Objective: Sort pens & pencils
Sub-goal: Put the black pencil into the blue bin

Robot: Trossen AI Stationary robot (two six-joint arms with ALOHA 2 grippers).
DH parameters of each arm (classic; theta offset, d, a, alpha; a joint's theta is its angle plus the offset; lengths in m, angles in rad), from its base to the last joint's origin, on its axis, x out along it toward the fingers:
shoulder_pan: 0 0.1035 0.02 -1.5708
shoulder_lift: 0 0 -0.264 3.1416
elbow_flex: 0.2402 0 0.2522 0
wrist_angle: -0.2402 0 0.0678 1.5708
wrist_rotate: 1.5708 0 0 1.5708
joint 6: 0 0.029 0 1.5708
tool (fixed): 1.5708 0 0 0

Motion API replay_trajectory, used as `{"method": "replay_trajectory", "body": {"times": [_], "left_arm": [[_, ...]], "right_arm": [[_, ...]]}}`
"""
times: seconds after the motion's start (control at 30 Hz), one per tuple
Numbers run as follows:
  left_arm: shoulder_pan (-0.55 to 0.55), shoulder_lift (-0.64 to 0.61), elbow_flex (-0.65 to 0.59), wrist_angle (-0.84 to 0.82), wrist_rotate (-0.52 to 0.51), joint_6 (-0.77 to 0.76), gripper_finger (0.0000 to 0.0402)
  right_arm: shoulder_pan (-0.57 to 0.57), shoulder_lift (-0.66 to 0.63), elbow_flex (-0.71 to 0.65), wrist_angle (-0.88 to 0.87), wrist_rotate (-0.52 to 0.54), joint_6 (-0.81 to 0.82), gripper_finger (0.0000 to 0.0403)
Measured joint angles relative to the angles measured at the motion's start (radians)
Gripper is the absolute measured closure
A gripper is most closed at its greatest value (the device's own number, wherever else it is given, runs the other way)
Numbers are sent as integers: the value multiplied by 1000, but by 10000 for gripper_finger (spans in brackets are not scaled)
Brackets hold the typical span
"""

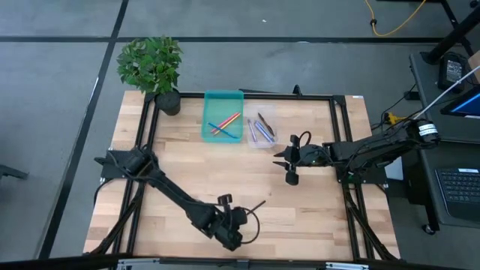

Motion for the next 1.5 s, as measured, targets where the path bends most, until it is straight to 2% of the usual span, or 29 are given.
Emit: {"method": "replay_trajectory", "body": {"times": [0.17, 0.3, 0.53, 0.8, 1.1, 1.37, 1.5], "left_arm": [[-16, 46, 63, -41, -1, -67, 401], [-25, 48, 66, -57, 3, -141, 401], [-35, 54, 66, -43, 16, -178, 401], [-1, 130, 64, 36, 142, -91, 402], [48, 133, 63, 83, 116, 16, 402], [98, 164, 65, 91, 213, 35, 401], [90, 163, 65, 63, 174, 35, 401]], "right_arm": [[0, 0, -6, 5, -4, -18, 283], [0, 0, -6, 13, -53, -26, 283], [0, 0, -6, 24, -54, -47, 283], [0, 0, -6, 41, -54, -46, 283], [0, 0, -6, 42, -72, -47, 283], [0, 0, -6, 46, -79, -58, 283], [0, 1, -6, 47, -84, -67, 283]]}}
